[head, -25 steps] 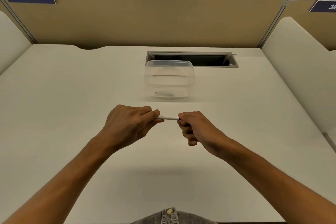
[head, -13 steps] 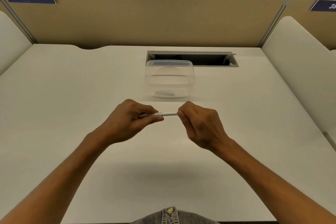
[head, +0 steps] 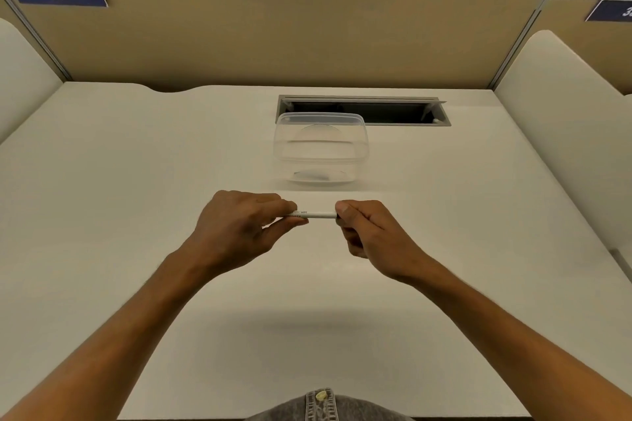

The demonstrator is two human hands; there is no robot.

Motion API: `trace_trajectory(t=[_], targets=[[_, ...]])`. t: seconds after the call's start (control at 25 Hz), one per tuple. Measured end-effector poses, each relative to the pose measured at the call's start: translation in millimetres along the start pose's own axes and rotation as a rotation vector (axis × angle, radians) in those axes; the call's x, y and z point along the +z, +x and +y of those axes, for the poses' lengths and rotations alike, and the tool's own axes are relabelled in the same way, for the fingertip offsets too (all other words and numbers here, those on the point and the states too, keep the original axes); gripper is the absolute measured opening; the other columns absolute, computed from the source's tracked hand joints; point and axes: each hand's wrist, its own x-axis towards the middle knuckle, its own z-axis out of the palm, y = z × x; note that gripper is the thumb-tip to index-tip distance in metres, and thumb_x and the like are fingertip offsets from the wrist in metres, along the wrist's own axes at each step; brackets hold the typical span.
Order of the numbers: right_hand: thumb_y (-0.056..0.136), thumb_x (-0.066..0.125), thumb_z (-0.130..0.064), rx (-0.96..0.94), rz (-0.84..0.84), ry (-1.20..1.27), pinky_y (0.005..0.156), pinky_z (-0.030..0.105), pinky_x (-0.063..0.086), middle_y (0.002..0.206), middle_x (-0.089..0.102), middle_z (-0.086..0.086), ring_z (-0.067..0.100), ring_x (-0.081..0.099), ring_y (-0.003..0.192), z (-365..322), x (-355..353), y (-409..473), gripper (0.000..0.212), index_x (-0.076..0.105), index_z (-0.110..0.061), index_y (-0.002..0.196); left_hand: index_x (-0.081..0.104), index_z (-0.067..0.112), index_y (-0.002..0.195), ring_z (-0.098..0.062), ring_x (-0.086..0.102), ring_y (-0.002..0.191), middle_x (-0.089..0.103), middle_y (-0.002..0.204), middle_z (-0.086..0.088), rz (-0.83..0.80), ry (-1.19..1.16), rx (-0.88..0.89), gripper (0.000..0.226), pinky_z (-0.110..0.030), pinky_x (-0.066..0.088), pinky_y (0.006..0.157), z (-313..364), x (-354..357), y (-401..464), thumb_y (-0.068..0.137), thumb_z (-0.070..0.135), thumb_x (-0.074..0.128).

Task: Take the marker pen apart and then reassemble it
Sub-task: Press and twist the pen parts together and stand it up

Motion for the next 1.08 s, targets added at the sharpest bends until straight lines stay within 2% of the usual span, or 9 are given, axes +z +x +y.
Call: trace_trajectory(t=[0.08, 0.2, 0.4, 0.6, 0.72, 0.84, 0.96, 1.04, 1.08], targets=[[0.103, 0.038, -0.023, -0.092, 0.080, -0.183, 0.044, 0.023, 0.025, 0.052, 0.032, -0.010, 0.009, 0.025, 0.045, 0, 1, -4, 0.043, 0.039, -0.025, 0.060, 0.074, 0.022, 0.082, -0.018, 0.054, 0.046, 0.065, 0.059, 0.008, -0.006, -0.059, -0.037, 0.033, -0.029, 0.040, 0.040, -1, 2, 1, 0.088, 0.046, 0.053], [0.101, 0.037, -0.029, -0.396, 0.246, -0.736, 0.044, 0.027, 0.029, 0.056, 0.038, -0.008, 0.015, 0.033, 0.048, 1, 1, -7, 0.028, 0.041, -0.022, 0.074, 0.074, 0.025, 0.081, -0.006, 0.041, 0.045, 0.051, 0.049, 0.017, -0.024, -0.226, -0.153, 0.025, -0.025, 0.033, 0.045, -3, 4, 0, 0.085, 0.046, 0.060], [0.099, 0.038, -0.026, -0.604, 0.250, -0.939, 0.039, 0.031, 0.033, 0.072, 0.056, 0.002, 0.022, 0.041, 0.048, 3, -3, -4, 0.030, 0.059, -0.009, 0.085, 0.075, 0.028, 0.083, -0.013, 0.039, 0.044, 0.052, 0.047, 0.008, -0.064, -0.406, -0.228, 0.030, -0.025, 0.031, 0.045, -11, 5, -4, 0.082, 0.054, 0.060], [0.098, 0.039, -0.024, -0.587, 0.199, -0.752, 0.043, 0.033, 0.034, 0.064, 0.044, -0.006, 0.016, 0.034, 0.050, 5, -2, -2, 0.027, 0.051, -0.011, 0.077, 0.075, 0.026, 0.085, -0.010, 0.039, 0.044, 0.050, 0.048, 0.012, -0.050, -0.402, -0.187, 0.031, -0.026, 0.032, 0.044, -8, 4, -6, 0.083, 0.052, 0.059], [0.100, 0.037, -0.024, -0.441, 0.150, -0.580, 0.045, 0.032, 0.031, 0.055, 0.037, -0.009, 0.015, 0.033, 0.047, 5, 2, -1, 0.028, 0.040, -0.021, 0.072, 0.075, 0.024, 0.083, -0.005, 0.038, 0.045, 0.051, 0.051, 0.014, 0.000, -0.232, -0.124, 0.033, -0.026, 0.033, 0.043, -3, 0, -6, 0.086, 0.050, 0.054], [0.101, 0.037, -0.021, -0.231, 0.073, -0.312, 0.046, 0.025, 0.028, 0.052, 0.033, -0.011, 0.012, 0.030, 0.045, 3, 4, -1, 0.036, 0.035, -0.025, 0.065, 0.073, 0.021, 0.082, -0.018, 0.048, 0.043, 0.061, 0.056, 0.008, 0.013, -0.001, -0.019, 0.032, -0.027, 0.038, 0.038, 0, -2, -3, 0.089, 0.044, 0.052], [0.103, 0.036, -0.015, -0.063, 0.027, -0.048, 0.046, 0.024, 0.031, 0.054, 0.032, -0.008, 0.016, 0.031, 0.046, -1, 2, 0, 0.044, 0.037, -0.022, 0.060, 0.073, 0.019, 0.083, -0.025, 0.051, 0.042, 0.065, 0.059, 0.005, 0.011, 0.070, 0.040, 0.032, -0.029, 0.039, 0.035, -2, -2, -1, 0.090, 0.042, 0.052], [0.103, 0.037, -0.017, -0.080, 0.071, -0.067, 0.045, 0.028, 0.035, 0.055, 0.034, -0.003, 0.019, 0.034, 0.047, -2, 3, -2, 0.042, 0.040, -0.020, 0.061, 0.074, 0.020, 0.084, -0.024, 0.056, 0.046, 0.068, 0.062, 0.005, 0.011, 0.002, 0.007, 0.034, -0.033, 0.043, 0.038, -2, -1, 1, 0.089, 0.045, 0.051], [0.102, 0.037, -0.021, -0.146, 0.112, -0.187, 0.046, 0.032, 0.036, 0.055, 0.037, -0.002, 0.020, 0.035, 0.047, -1, 3, -2, 0.038, 0.041, -0.019, 0.064, 0.075, 0.021, 0.085, -0.022, 0.057, 0.048, 0.068, 0.062, 0.005, 0.010, -0.051, -0.028, 0.035, -0.035, 0.045, 0.040, -2, 0, 1, 0.088, 0.047, 0.051]])
